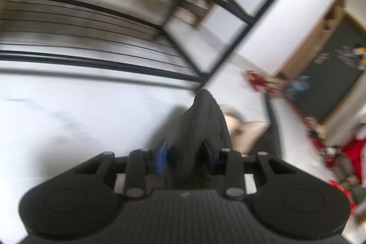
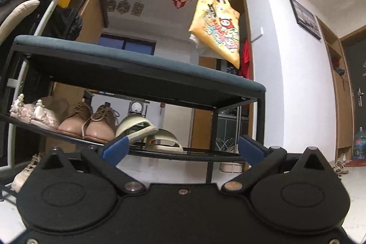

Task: Organize scattered shoes
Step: 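Carry the black slipper in the left tool to the rack and release it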

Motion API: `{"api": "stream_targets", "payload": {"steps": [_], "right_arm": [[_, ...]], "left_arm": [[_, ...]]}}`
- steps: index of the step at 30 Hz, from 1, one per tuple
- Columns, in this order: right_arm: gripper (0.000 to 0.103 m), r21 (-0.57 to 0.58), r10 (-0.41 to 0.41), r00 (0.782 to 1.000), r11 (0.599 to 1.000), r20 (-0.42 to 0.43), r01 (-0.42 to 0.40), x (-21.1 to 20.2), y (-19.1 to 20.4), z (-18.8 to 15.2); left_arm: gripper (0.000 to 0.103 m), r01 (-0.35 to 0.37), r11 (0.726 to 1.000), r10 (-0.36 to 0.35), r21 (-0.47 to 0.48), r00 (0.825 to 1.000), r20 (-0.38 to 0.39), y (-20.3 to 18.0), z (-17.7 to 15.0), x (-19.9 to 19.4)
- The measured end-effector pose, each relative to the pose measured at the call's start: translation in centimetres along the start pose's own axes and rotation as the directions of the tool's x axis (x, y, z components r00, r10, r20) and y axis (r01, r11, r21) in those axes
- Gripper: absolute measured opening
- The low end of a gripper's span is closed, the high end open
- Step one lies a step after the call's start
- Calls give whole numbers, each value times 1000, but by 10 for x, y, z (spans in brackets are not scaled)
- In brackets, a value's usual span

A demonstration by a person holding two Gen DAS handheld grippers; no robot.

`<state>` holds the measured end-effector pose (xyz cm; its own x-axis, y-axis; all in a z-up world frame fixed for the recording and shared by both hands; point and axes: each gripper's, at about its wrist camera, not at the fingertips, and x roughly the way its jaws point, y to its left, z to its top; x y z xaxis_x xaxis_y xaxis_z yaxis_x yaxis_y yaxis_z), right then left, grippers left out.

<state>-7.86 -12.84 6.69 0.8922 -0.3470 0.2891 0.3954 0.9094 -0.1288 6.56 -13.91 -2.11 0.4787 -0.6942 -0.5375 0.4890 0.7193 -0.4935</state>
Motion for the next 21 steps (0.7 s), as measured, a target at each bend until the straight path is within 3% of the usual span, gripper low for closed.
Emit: {"api": "stream_targets", "payload": {"steps": [3,4,7,11,14,15,17,21], "right_arm": [[103,5,2,1000,1000,21,-2,-4,0,5],[103,10,-6,1000,1000,9,6,-2,-1,5],[103,22,-28,999,999,-30,29,3,-4,5],[103,37,-58,995,997,-81,61,10,-8,5],[103,43,-86,987,995,-138,93,17,-13,1],[103,44,-96,982,994,-160,105,20,-15,-1],[103,38,-71,973,996,-219,81,26,-13,-7],[103,29,-15,942,999,-335,26,38,-10,-18]], "left_arm": [[30,-154,985,158,-81,986,57,35,-1,-43],[30,-208,971,217,-118,973,75,47,-1,-59],[30,-360,913,387,-194,913,129,74,-13,-112],[24,-465,850,506,-246,851,138,85,-34,-154],[30,-494,843,527,-215,839,137,82,-38,-160],[42,-513,835,541,-199,830,133,80,-38,-160],[86,-539,824,562,-176,817,128,75,-36,-165],[98,-552,822,569,-141,810,141,67,-34,-197]]}}
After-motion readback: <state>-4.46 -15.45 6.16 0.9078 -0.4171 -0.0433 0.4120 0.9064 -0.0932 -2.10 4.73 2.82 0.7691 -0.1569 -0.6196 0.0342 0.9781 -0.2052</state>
